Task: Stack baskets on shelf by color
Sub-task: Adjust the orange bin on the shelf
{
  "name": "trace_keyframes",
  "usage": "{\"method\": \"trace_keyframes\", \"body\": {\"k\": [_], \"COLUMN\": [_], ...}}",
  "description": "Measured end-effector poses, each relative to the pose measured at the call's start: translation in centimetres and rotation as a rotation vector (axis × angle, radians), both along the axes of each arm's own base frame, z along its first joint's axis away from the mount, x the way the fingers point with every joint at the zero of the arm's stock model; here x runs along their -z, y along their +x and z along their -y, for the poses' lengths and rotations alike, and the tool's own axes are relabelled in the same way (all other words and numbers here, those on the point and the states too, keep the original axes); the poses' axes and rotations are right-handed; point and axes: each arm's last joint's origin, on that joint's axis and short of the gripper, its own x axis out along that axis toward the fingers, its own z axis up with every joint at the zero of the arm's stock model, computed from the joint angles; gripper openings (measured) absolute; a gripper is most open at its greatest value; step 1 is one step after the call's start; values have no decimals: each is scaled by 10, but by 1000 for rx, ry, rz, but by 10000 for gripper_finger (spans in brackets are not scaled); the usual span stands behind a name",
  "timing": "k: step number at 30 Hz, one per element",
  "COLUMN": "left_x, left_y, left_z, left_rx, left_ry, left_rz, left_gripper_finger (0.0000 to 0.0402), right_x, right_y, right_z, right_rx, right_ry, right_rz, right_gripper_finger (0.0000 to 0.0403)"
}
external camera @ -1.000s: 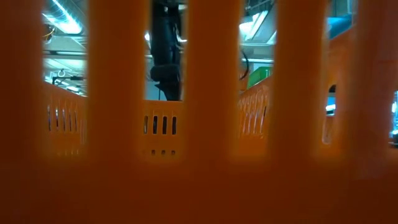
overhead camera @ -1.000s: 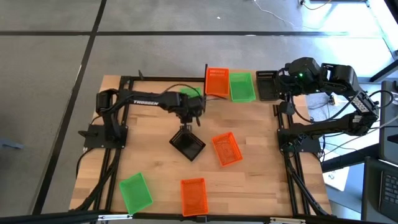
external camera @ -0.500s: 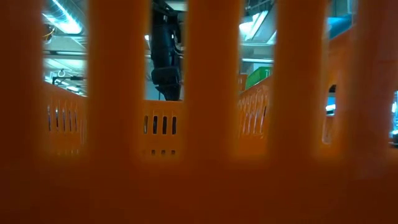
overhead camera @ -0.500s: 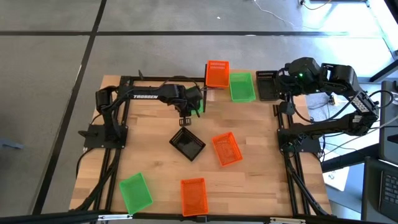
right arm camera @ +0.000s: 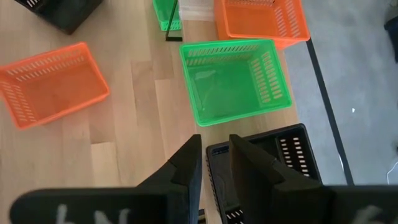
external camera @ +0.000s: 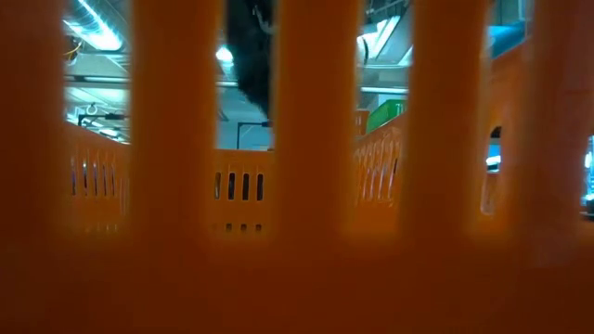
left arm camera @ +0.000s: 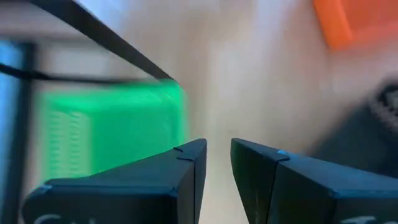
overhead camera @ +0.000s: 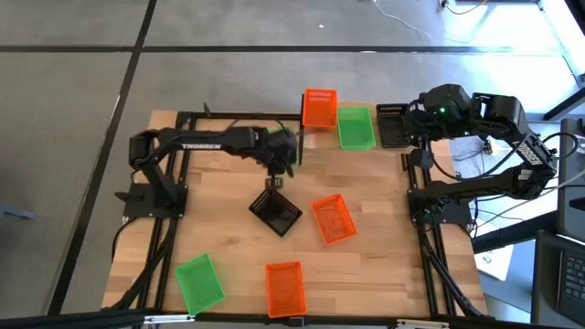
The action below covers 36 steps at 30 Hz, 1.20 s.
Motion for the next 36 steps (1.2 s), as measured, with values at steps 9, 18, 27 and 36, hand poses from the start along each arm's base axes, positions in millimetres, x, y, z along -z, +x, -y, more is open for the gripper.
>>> {"method": "trace_keyframes", "body": {"k": [9,18,27,36], "left_x": [-91,-76,-64,-36], "left_y": [17,40,51,65], "left_z": [-48,-93,-98,-94], "left_rx": [-154,-191,-168,-126], "left_ry": [215,197,180,151], "left_rz": [411,441,441,355], "left_gripper_finger": [66,66,66,66], "right_x": [0,0,0,0], "right_y": [0,0,0,0], "right_z": [0,0,0,0], "right_rx": [6,9,8,8], "right_ry": [4,5,4,4], "right_rz": [4,4,4,3], "right_gripper_finger": [82,82,82,82]}}
